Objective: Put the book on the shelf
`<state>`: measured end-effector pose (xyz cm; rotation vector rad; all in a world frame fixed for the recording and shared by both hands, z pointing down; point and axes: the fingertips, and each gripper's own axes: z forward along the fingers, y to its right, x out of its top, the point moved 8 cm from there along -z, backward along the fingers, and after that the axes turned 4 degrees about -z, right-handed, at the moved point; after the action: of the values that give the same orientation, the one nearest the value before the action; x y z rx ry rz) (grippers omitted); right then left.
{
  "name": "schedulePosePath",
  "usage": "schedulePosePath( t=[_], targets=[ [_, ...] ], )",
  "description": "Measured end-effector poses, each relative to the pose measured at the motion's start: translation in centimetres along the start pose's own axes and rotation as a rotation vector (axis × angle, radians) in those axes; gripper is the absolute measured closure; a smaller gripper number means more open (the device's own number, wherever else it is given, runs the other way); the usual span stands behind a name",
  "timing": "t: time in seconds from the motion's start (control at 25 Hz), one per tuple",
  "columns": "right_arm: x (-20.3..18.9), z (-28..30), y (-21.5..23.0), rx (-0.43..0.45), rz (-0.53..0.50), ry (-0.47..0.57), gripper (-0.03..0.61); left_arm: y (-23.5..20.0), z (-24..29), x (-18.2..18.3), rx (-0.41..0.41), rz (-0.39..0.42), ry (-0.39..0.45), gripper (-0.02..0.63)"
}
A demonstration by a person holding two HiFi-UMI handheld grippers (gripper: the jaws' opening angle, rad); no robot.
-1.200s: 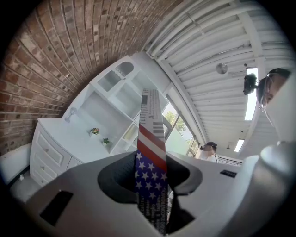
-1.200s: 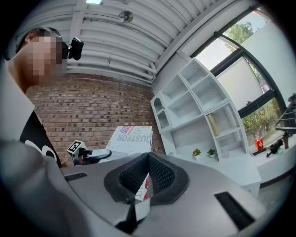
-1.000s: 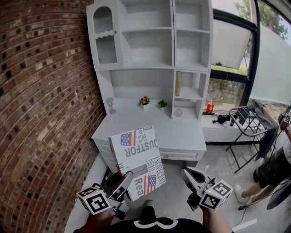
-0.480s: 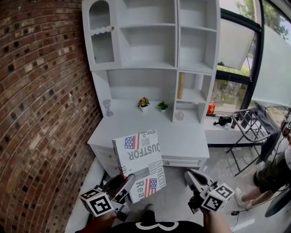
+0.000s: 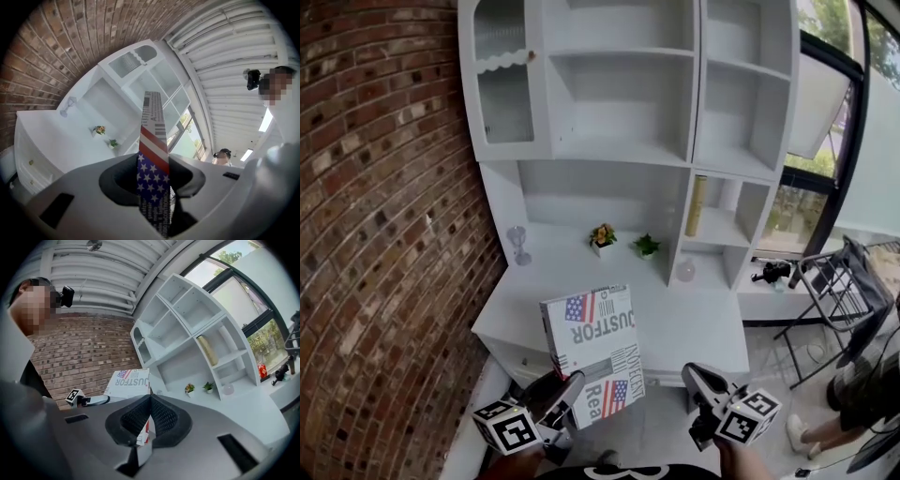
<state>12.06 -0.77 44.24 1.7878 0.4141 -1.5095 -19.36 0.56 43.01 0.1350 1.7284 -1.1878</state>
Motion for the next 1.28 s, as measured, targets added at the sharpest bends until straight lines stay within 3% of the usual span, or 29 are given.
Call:
schedulePosePath(
  t=[0.44,0.8,1.12,1.28],
  targets=[
    [3.1,8.6,4.4,-0.011,-0.035,-0.003,0.568,-6.0,6.2,7.0,-0.007,0.042,0.036,0.459],
    [5.3,11.2,5.8,0.012,-0.086,0.010,0.568,-5.7,9.5,10.7,-0.042,0.126,0.093,0.460],
    [7.6,14.2,8.0,0.083,-0.100,0.020,0.568,-4.9,12.6,13.8,-0.037,0.165,0.151,0.460],
    [9.0,16.0,10.2,0.113,-0.098,0.026,0.568,-5.0,14.6,15.7,-0.050,0.141,0.190,0.459]
  ],
)
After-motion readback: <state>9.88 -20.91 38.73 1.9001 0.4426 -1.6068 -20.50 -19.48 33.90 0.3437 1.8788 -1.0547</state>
